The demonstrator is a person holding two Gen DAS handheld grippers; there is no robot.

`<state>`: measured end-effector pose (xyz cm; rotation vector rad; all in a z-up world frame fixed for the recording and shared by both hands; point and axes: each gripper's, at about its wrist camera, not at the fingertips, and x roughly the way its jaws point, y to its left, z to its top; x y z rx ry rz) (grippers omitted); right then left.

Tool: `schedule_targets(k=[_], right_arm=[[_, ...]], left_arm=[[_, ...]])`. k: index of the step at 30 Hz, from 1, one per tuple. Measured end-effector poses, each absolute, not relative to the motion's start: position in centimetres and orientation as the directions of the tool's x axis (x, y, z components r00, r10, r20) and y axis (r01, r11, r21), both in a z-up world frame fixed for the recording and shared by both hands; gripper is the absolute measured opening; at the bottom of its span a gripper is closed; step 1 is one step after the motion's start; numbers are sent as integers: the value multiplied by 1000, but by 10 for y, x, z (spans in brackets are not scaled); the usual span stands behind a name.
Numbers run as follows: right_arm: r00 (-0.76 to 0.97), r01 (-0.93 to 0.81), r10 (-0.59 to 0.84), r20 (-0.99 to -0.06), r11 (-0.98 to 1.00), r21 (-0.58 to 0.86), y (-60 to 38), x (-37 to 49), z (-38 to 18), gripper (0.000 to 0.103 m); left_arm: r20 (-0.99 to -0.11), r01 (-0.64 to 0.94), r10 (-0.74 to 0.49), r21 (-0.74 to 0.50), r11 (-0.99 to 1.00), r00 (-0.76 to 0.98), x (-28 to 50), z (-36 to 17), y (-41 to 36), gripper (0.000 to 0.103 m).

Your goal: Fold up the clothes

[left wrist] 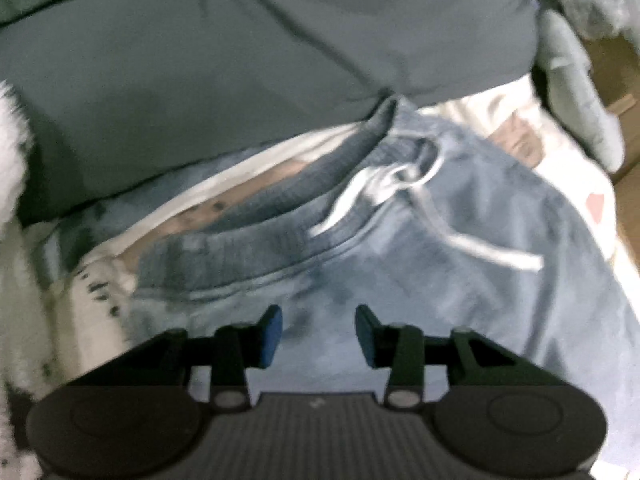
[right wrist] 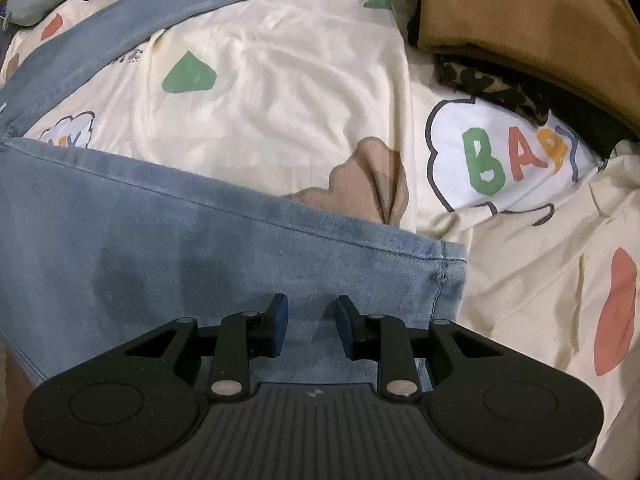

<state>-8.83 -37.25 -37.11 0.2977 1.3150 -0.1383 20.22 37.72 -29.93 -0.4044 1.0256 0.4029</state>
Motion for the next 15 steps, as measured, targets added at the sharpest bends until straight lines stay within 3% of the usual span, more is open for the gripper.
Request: schedule_targets(k=[15], right_arm=[[248,254,95,-964,954,159,-377,-88,-378,33]], left_arm=[[-849,-339,26,-183,923,527,335,-314,315,43]])
